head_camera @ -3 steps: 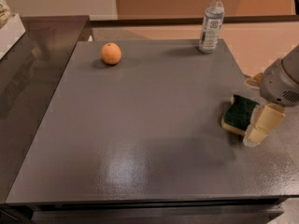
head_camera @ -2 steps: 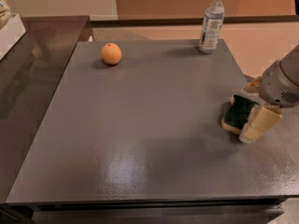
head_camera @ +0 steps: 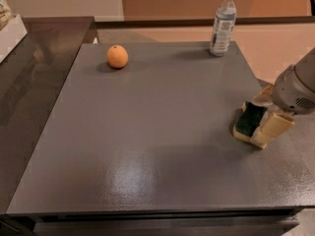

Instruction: Pick sponge

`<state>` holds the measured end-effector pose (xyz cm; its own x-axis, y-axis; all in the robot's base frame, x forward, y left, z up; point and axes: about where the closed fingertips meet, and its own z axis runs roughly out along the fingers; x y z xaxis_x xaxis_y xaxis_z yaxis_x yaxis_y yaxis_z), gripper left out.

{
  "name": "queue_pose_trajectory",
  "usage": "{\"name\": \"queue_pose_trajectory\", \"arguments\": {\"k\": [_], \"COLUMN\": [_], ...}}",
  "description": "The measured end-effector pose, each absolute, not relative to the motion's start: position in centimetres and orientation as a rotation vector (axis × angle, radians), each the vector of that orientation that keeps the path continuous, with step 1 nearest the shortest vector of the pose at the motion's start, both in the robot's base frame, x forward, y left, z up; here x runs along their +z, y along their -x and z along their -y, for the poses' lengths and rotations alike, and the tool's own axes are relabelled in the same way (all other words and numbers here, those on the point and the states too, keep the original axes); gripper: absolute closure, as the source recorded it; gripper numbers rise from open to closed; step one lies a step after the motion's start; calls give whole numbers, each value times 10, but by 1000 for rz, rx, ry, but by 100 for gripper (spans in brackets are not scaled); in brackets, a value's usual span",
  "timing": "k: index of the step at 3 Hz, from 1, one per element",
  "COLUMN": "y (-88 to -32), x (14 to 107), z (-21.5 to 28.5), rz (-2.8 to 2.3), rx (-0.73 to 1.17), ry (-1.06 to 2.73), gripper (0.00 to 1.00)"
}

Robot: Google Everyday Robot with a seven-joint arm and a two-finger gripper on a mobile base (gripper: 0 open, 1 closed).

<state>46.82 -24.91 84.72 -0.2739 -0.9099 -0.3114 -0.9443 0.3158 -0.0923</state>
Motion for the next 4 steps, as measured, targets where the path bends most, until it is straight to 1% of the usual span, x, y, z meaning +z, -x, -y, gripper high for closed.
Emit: {"name": "queue_pose_trajectory", "arguments": {"k": [1, 2, 4], "y": [-470, -472, -478], "x": [859, 878, 910], "z": [247, 241, 227], "rz": [-2264, -2229, -2163], "rx": [147, 140, 122], "ry": [1659, 1656, 1662], "gripper": [88, 100, 100]}}
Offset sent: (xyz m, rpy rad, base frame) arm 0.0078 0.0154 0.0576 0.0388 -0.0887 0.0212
